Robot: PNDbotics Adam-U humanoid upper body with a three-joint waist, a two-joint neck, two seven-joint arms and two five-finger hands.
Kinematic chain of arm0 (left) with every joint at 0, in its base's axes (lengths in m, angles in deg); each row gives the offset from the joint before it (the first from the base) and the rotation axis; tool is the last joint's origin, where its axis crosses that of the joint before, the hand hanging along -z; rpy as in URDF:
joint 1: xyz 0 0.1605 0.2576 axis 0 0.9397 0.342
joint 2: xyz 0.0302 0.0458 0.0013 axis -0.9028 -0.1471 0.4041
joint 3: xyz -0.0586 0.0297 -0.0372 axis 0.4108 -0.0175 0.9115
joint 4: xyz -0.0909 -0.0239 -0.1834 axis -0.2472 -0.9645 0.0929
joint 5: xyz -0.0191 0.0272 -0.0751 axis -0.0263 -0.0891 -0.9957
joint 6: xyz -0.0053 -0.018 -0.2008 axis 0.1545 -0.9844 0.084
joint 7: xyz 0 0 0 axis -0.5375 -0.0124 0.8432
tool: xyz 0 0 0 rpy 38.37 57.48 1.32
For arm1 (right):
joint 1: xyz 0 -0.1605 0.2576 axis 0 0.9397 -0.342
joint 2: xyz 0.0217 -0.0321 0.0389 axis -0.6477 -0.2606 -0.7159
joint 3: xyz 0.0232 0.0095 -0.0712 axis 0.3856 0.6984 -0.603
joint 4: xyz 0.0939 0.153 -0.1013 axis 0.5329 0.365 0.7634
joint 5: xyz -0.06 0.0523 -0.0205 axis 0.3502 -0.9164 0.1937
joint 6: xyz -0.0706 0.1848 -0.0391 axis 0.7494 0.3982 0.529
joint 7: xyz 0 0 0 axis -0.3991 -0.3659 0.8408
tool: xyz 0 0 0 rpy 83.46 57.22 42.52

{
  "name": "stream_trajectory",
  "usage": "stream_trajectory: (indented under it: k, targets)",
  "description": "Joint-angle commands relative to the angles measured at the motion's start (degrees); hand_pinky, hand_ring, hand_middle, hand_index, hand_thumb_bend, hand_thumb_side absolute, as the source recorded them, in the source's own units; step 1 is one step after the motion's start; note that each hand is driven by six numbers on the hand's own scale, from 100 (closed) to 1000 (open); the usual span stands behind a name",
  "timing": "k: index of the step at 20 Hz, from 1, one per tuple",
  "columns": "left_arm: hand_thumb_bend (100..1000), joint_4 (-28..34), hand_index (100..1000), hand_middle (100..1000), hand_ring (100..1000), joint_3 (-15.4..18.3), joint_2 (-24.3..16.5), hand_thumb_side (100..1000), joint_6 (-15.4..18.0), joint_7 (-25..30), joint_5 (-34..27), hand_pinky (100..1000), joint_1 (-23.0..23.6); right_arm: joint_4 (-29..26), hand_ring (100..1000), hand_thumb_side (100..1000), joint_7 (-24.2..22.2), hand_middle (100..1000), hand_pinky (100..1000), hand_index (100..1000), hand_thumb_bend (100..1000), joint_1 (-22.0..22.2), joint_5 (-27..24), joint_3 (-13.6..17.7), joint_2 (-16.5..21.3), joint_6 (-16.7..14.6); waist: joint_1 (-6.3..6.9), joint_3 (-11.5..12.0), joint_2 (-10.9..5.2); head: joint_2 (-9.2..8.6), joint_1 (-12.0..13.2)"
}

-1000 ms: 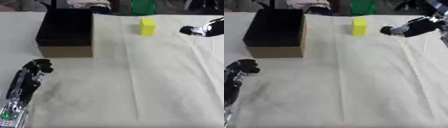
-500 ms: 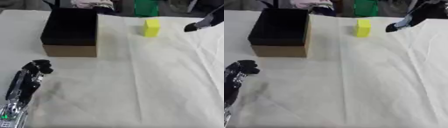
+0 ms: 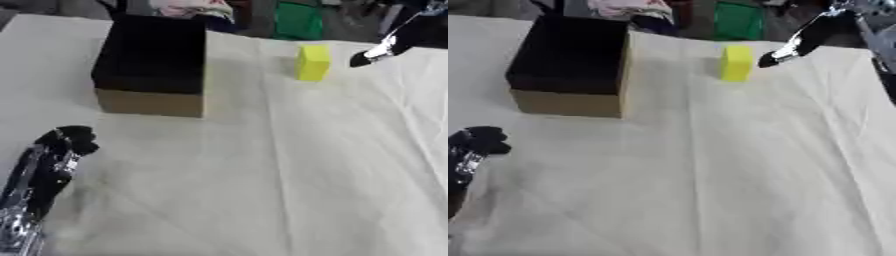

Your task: Pick up objects on the table and place them in the box.

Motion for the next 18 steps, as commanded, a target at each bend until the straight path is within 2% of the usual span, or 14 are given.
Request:
stream_trajectory:
  k: [1,7,13,18]
  targets:
    - [528,1.3,685,575,587,-0.4,-1.4,627,0.1,0.5,0.2,673,-1.1,4.1,984,278,0.9,914,813,948,708,-2.5,2.9,1.6,0.1,-0.5,-0.06,0.6,-0.7,-1.44,-1.3]
    - [529,1.5,685,573,585,-0.6,-1.5,626,0.1,0.8,0.1,673,-1.7,13.7,987,289,3.6,911,815,947,715,-6.0,8.5,3.6,-2.8,-0.6,-0.73,2.8,-0.3,-2.86,-3.8]
    - [529,1.6,684,572,584,-0.6,-1.4,627,0.1,0.9,0.0,673,-2.2,21.1,987,303,5.3,906,813,944,730,-7.4,11.2,4.9,-5.1,-0.5,-0.98,4.5,0.08,-3.7,-5.1]
    - [530,1.7,684,572,583,-0.5,-1.4,628,0.1,0.9,0.0,673,-2.4,25.2,987,305,7.5,901,812,944,732,-7.5,12.6,5.9,-5.4,-0.3,-0.93,5.0,0.56,-4.15,-6.2]
